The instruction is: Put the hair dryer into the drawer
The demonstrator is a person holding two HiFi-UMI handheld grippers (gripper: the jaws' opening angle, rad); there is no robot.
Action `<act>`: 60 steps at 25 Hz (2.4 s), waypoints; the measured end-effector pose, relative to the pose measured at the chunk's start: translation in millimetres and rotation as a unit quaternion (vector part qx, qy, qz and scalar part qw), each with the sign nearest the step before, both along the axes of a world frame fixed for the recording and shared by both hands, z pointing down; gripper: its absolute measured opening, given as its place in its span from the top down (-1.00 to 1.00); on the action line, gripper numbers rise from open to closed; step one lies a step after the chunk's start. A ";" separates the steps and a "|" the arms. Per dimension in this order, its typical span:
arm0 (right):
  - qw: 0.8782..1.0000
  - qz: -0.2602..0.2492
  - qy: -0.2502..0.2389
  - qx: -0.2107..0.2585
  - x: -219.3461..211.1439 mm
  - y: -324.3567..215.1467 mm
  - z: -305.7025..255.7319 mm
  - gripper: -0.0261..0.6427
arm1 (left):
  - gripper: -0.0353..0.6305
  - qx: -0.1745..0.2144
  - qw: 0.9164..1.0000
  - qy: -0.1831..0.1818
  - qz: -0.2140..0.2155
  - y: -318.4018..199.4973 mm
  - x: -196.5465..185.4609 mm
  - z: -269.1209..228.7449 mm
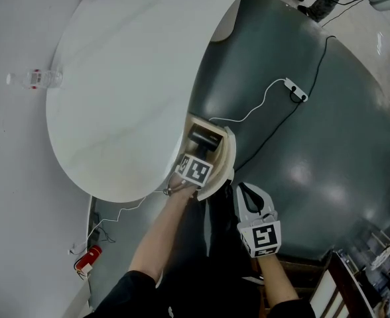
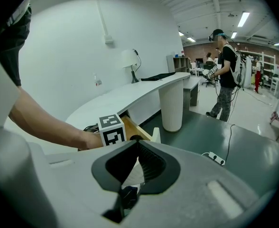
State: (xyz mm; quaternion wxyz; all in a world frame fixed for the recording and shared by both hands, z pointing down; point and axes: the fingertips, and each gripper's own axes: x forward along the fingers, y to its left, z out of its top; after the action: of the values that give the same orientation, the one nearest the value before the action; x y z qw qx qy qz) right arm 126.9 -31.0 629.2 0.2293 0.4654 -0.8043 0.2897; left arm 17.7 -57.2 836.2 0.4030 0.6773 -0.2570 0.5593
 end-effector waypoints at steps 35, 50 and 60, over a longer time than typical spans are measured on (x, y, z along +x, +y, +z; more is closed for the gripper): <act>1.000 -0.010 -0.006 -0.003 -3.8 -4.2 2.7 0.91 | 0.23 0.005 1.000 0.011 -0.002 16.3 -7.1 -25.1; 1.000 -0.016 -0.007 -0.007 -7.9 2.9 3.4 0.91 | 0.29 0.065 0.998 0.001 0.014 21.8 -12.9 -31.3; 1.000 -0.017 -0.001 0.001 -9.9 2.1 0.8 0.91 | 0.29 0.072 0.997 0.006 0.013 19.0 -9.5 -30.2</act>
State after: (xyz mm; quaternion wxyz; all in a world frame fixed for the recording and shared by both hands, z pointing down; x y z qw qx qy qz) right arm 117.0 -28.9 630.0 0.2333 0.4514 -0.8126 0.2855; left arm 8.1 -38.2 805.9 0.3474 0.7112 -0.2850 0.5406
